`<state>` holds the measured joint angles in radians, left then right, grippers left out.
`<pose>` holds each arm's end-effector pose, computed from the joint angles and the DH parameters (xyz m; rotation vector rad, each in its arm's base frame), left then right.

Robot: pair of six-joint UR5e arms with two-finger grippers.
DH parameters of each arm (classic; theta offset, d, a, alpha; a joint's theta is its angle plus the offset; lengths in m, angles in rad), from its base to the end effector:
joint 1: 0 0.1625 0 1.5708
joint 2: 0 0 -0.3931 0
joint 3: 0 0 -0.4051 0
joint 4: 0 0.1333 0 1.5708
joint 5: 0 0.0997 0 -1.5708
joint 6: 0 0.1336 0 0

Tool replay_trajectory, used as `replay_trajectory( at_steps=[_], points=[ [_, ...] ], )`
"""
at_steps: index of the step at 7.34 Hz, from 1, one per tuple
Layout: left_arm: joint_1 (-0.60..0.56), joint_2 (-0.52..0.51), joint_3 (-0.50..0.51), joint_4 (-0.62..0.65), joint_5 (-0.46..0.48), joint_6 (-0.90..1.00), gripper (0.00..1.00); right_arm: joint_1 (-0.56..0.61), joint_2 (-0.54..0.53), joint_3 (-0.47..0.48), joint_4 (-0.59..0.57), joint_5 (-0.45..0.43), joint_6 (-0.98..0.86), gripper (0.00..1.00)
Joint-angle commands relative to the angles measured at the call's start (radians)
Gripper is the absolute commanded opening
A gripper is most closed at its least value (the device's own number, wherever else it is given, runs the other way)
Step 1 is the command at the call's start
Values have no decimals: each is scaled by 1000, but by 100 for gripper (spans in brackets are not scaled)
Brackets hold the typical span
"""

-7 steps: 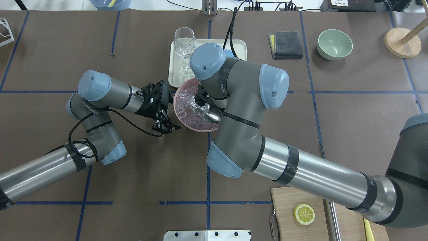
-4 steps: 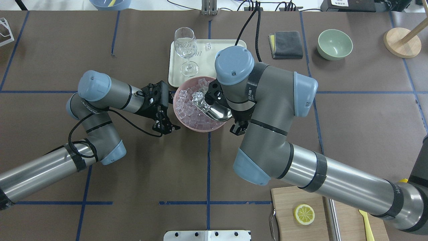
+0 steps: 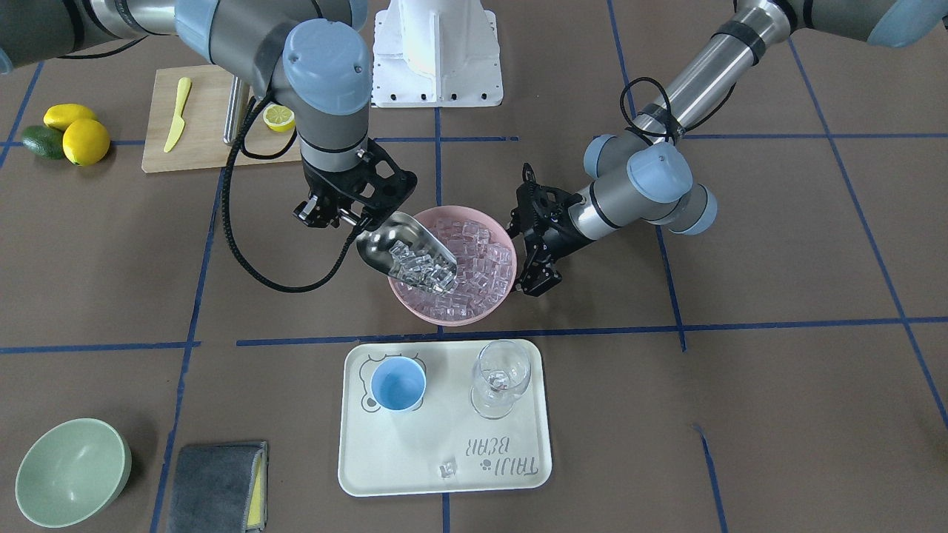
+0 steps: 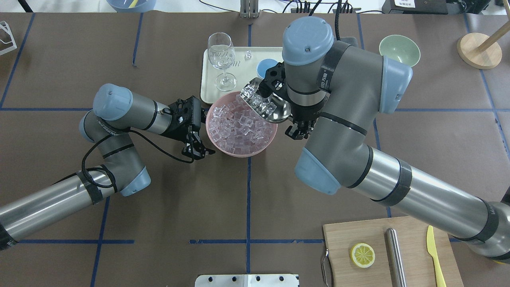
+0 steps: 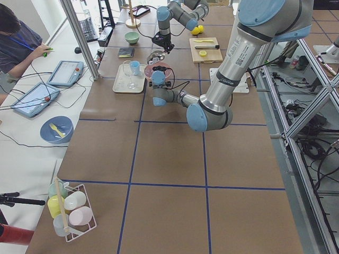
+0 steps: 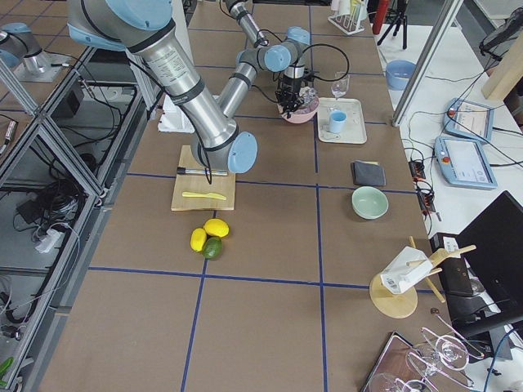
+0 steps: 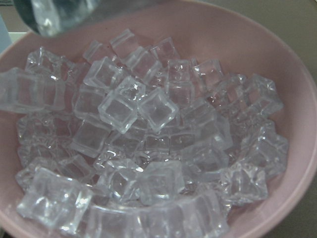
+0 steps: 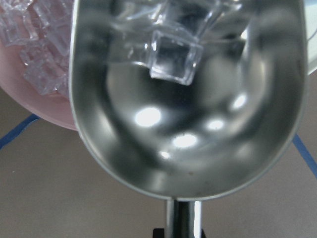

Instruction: Put ice in cup with scoop

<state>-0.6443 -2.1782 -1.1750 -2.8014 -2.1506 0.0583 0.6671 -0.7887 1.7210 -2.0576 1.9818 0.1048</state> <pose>0.5588 -0.4950 0.3157 1.1473 1.0932 1.2016 -0.4700 -0.4719 0.1836 0.1955 -0.5846 -0.8659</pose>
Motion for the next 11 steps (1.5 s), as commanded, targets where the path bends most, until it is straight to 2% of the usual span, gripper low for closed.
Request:
replay_trajectory(
  at_steps=[1,2,4,5,7,8,10,11],
  points=[
    [0,0,-2,-1,0,0,99,51,41,-6,-129,-3,-19,0],
    [0,0,0,-1,0,0,99,72,67,-39,-162,-6,-30,0],
    [0,0,-2,0,0,0,99,101,152,-214,-167,-43,-83,0],
    [0,0,0,-1,0,0,99,114,163,-265,-174,-53,-132,0],
    [0,0,-2,-1,0,0,99,121,225,-301,-341,-83,-247,0],
    [0,1,0,0,0,0,99,124,241,-314,-384,-83,-263,0],
    [0,0,0,-1,0,0,99,129,316,-426,-449,-83,-290,0],
    [0,0,-2,-1,0,0,99,129,316,-426,-470,-86,-304,0]
  ],
)
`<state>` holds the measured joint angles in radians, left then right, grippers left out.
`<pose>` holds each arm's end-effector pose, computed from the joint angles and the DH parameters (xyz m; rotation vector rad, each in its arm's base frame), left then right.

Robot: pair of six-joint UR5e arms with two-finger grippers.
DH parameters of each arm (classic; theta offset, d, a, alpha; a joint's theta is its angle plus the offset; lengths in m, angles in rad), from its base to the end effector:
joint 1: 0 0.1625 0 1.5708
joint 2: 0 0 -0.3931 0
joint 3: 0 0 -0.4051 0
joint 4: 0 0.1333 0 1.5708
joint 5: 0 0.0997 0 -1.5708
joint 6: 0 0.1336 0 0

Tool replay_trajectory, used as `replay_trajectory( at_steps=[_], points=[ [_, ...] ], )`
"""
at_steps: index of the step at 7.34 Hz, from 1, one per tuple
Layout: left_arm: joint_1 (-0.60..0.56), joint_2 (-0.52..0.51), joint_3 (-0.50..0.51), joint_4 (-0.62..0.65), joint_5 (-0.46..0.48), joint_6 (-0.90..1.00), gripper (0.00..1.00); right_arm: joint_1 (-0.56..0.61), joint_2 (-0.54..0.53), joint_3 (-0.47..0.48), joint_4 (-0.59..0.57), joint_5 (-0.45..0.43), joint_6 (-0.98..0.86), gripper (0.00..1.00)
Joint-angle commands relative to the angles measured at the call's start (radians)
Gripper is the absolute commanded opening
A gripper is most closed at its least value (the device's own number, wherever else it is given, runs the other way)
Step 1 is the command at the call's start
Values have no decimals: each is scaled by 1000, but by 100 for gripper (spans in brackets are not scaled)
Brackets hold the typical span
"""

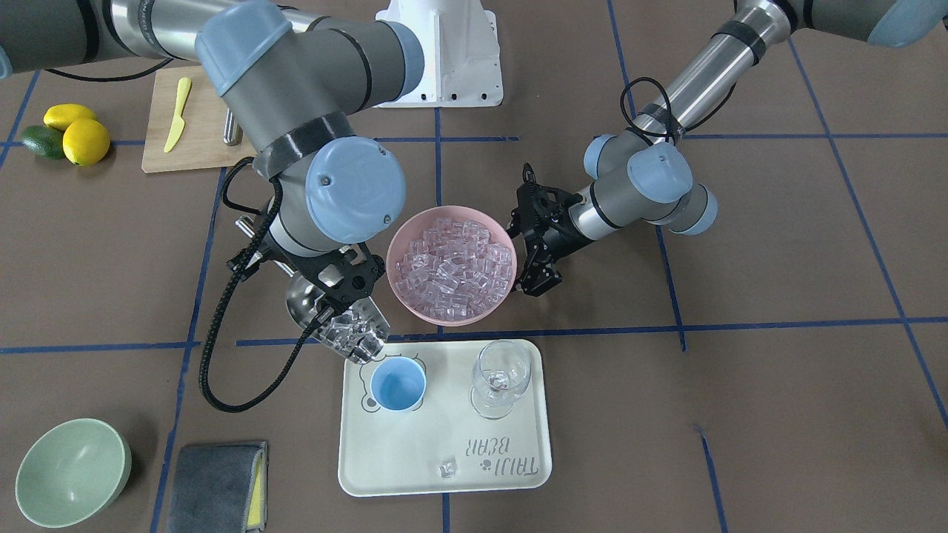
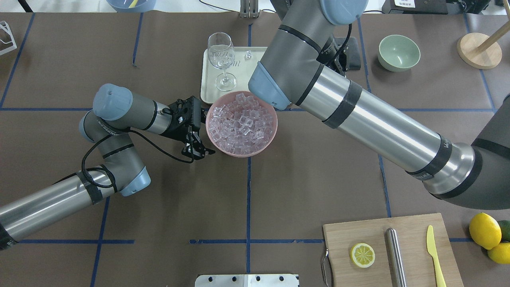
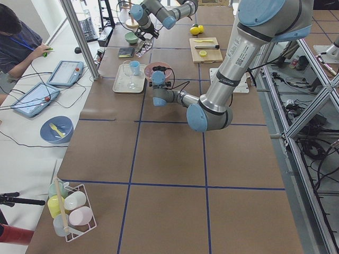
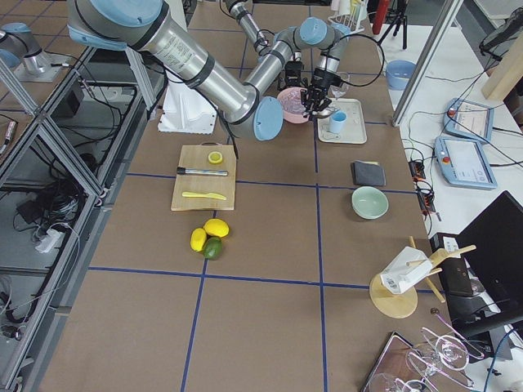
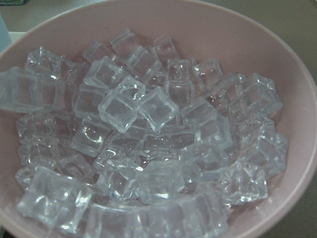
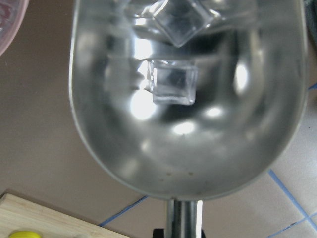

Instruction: Put ice in cup with scoop

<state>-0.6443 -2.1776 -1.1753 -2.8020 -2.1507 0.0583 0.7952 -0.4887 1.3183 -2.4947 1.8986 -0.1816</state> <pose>0.5586 -0.4948 0.3159 1.1476 1.0934 1.2017 -0.4312 -0.5687 0.1835 -0.1922 -0.2966 -0.9322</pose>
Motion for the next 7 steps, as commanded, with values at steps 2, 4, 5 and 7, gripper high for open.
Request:
replay_trajectory(
  at_steps=[2,4,5,7],
  points=[
    [0,-1,0,-1,0,0,99,1,33,-25,-65,-7,-35,0],
    [0,-1,0,-1,0,0,99,1,33,-25,-69,-9,-45,0],
    [0,-1,0,1,0,0,99,1,36,-24,-69,-9,-47,0],
    [0,-1,-1,-1,0,0,99,1,39,-24,-69,-9,-49,0]
  ],
)
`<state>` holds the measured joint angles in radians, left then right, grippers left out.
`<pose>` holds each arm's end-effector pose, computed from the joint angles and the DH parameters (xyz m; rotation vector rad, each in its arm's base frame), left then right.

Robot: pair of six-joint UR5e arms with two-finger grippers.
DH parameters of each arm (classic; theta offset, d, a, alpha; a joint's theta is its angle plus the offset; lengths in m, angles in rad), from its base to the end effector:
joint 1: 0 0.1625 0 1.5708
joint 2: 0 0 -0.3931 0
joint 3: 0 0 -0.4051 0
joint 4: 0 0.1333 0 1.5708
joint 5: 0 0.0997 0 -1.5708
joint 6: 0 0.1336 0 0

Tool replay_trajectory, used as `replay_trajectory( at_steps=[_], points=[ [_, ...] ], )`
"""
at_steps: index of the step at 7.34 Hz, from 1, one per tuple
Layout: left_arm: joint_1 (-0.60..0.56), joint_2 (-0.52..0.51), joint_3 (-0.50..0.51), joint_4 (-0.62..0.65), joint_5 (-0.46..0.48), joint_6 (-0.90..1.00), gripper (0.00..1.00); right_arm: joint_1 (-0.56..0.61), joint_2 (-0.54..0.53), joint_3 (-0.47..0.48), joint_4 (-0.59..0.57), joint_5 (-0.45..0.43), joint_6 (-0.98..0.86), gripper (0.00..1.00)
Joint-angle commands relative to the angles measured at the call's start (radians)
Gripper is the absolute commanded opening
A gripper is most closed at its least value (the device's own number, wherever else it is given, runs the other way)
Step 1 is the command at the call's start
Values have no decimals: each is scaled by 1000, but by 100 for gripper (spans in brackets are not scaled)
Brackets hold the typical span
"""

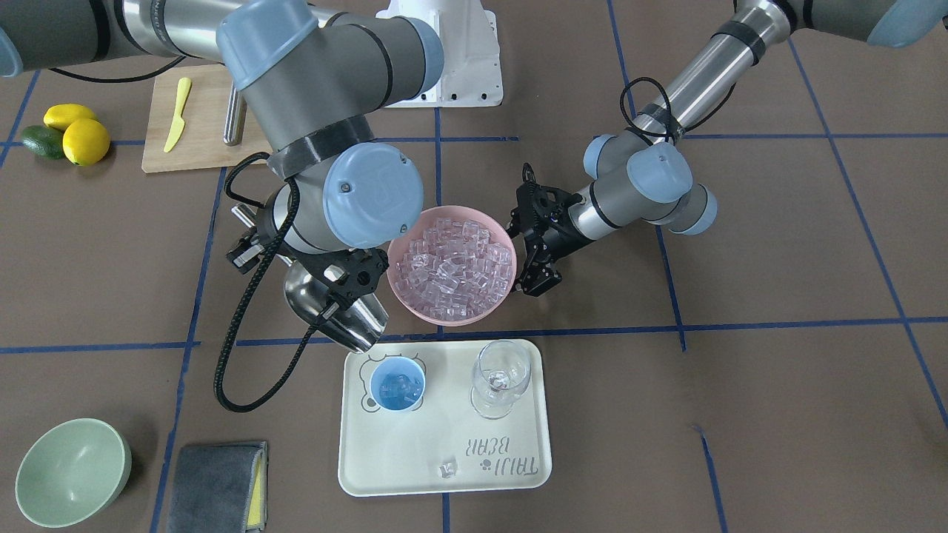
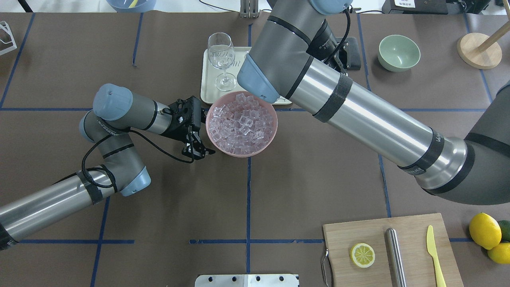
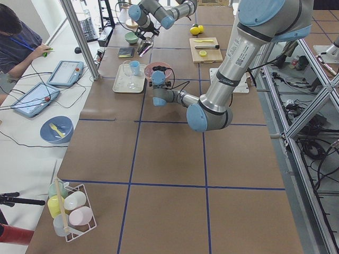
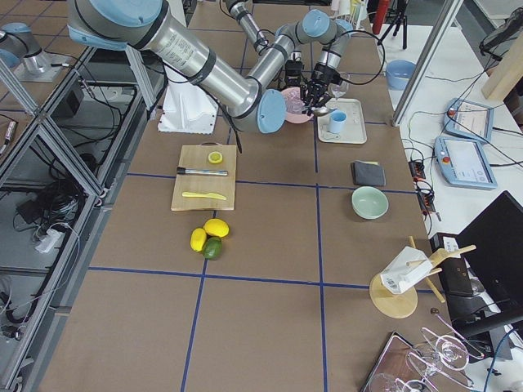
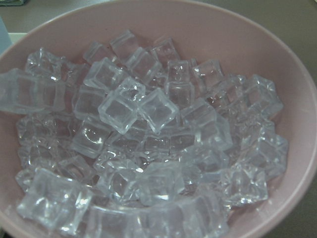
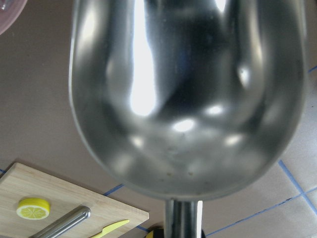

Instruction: Put ice in cup with scoop

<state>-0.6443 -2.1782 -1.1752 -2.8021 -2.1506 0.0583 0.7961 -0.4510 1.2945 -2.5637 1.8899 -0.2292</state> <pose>0.5587 -0.4949 0.3155 1.1482 1.0935 1.2016 -0.4263 -0.5662 0.1715 -0.2378 -0.2777 -0.9694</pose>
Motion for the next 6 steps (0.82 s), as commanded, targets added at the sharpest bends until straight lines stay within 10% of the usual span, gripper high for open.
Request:
replay_trajectory(
  at_steps=[1,6],
  points=[
    [0,0,-1,0,0,0,99,0,2,0,0,0,-1,0],
    [-2,2,-1,0,0,0,99,50,-1,28,2,93,16,0]
  ],
)
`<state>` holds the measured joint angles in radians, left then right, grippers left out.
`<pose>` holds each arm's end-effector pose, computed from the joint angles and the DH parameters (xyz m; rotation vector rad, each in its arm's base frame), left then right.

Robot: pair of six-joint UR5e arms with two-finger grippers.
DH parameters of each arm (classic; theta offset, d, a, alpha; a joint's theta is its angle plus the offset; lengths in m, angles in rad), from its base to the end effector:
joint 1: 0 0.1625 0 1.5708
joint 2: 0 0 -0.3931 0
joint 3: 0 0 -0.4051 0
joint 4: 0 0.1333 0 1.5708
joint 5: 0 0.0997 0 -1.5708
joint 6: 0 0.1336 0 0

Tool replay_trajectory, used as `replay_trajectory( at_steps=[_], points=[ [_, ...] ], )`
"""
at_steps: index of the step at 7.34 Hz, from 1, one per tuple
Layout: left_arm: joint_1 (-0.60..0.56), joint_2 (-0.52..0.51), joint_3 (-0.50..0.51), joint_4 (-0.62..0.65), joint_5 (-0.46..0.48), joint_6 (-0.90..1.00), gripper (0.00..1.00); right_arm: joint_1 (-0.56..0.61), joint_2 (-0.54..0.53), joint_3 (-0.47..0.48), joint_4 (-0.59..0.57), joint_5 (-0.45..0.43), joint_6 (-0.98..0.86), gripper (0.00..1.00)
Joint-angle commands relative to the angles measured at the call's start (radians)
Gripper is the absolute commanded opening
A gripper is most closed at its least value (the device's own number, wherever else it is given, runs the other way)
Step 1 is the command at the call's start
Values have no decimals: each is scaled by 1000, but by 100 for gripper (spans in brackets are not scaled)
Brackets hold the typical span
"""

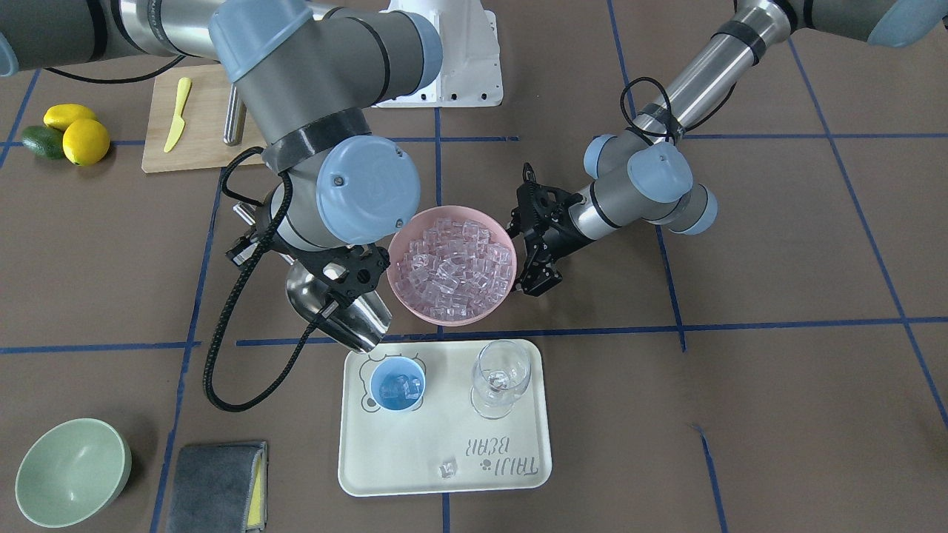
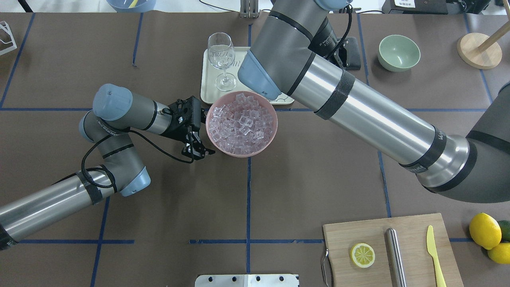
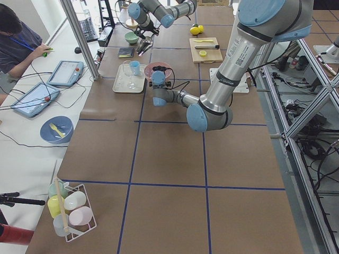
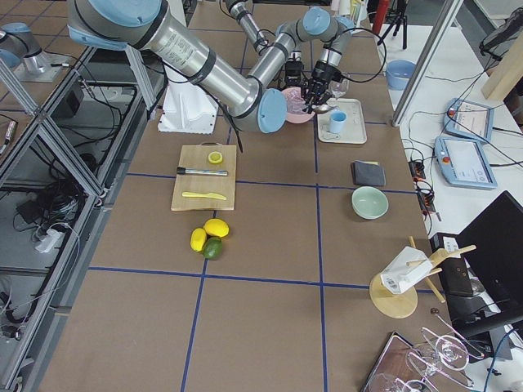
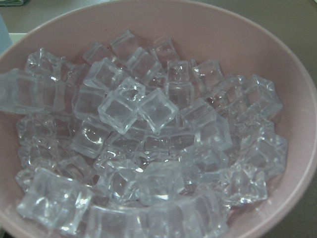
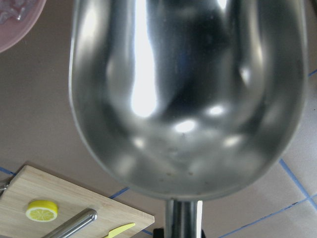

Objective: Put ice in cup with scoop
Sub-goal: 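Carry the empty scoop with the right gripper back toward its table spot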

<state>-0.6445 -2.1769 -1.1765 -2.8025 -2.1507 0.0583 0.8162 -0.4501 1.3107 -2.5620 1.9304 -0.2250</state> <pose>0.5582 -0.4947 0.3157 1.1487 1.0936 1.2015 -0.4171 -0.5695 0.1633 -0.2271 -0.3249 -0.9438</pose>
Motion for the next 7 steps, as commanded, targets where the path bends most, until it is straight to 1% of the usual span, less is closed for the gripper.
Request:
replay_trajectory(
  at_steps=[1,2,3,4,5,6,7],
  points=[
    [0,2,0,0,0,0,99,64,-7,22,-3,99,18,0],
    [-1,2,0,0,0,0,99,99,-10,25,-3,139,44,0],
    [-1,2,0,0,0,0,99,121,-24,47,-6,163,138,0],
    [-1,3,0,-2,0,0,99,126,-88,167,-15,188,279,0],
    [-1,3,0,0,0,0,99,150,-187,320,-9,247,396,0],
    [-1,3,0,-5,0,0,99,174,-303,463,-6,306,439,0],
    [-1,5,0,-5,0,0,99,178,-388,575,-9,309,476,0]
  ],
)
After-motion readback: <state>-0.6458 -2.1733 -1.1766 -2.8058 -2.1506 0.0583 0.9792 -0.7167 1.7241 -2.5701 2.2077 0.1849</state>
